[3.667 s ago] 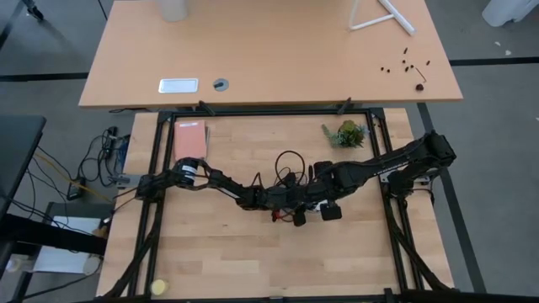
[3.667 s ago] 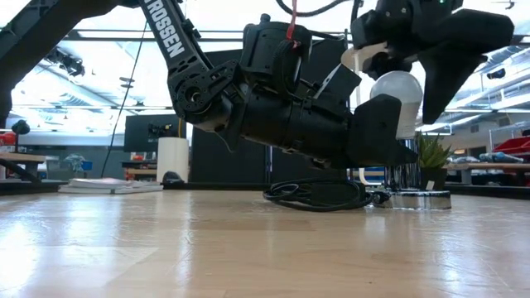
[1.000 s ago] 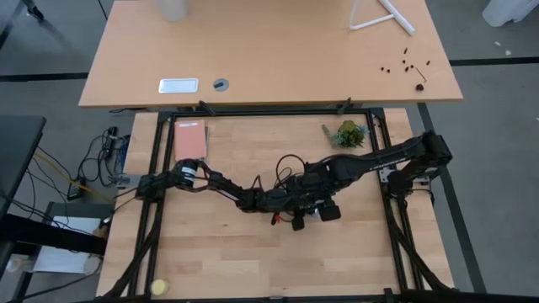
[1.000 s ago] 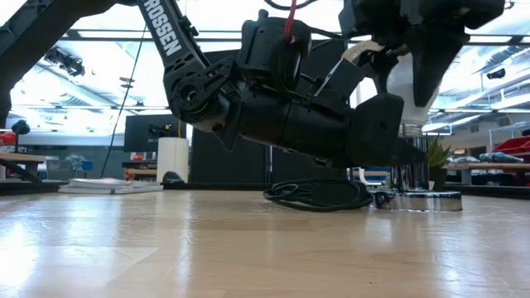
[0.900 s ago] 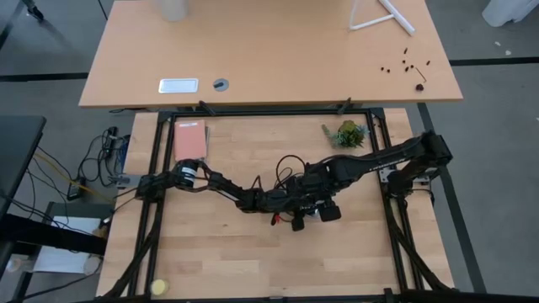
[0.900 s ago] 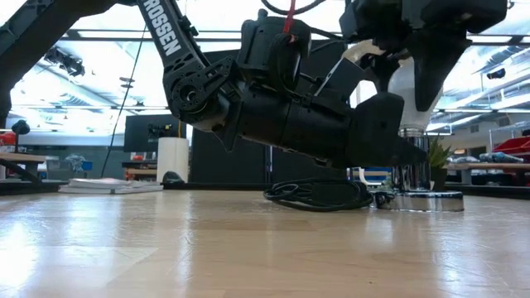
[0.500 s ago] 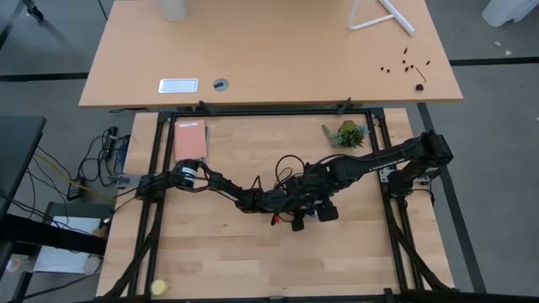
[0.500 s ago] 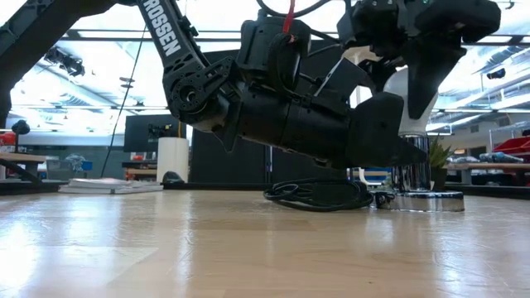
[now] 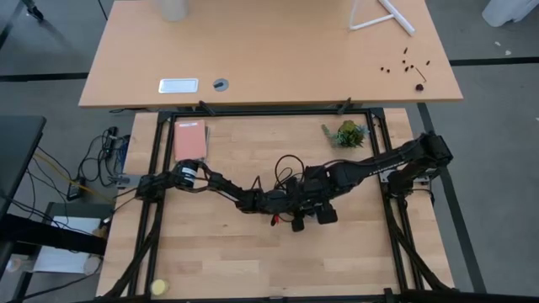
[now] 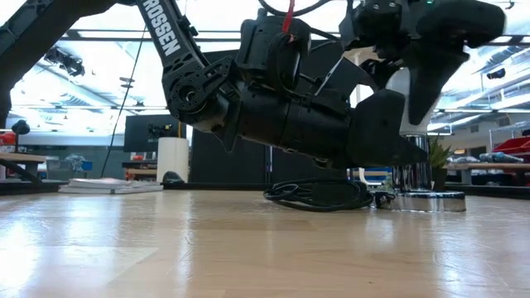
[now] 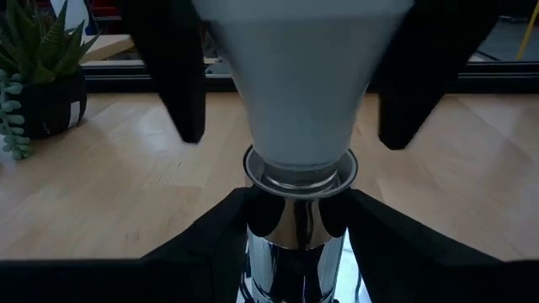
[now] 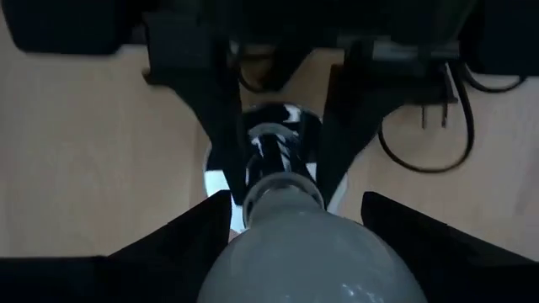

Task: Screw lightbulb
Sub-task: Insert the lightbulb into the lamp

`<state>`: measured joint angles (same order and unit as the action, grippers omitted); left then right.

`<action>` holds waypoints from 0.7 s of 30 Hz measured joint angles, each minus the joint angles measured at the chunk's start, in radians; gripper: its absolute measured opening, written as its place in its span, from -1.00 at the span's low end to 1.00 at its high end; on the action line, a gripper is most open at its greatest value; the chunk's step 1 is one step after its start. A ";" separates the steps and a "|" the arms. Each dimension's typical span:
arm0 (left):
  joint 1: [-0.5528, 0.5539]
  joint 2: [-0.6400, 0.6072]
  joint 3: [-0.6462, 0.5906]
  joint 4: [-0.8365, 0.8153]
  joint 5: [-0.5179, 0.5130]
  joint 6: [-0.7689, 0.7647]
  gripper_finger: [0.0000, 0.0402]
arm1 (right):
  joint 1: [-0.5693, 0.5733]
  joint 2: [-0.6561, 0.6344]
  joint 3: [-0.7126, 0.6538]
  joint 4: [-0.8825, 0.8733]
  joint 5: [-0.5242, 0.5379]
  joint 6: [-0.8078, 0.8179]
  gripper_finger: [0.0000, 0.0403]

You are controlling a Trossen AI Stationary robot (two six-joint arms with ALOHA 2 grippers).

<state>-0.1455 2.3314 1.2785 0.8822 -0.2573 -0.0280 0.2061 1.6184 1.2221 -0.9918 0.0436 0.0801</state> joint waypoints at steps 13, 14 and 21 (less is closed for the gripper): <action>0.000 -0.001 0.001 -0.007 -0.002 -0.004 -0.04 | 0.022 0.001 0.000 -0.013 0.038 0.031 0.34; 0.000 -0.001 0.002 -0.008 -0.002 -0.004 -0.04 | 0.024 0.001 -0.001 -0.009 0.024 0.027 0.34; 0.000 -0.002 0.002 -0.010 -0.004 -0.004 -0.04 | 0.031 0.001 -0.009 0.003 0.030 -0.028 0.32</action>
<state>-0.1452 2.3299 1.2800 0.8725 -0.2613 -0.0320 0.2369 1.6196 1.2133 -0.9892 0.0735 0.0520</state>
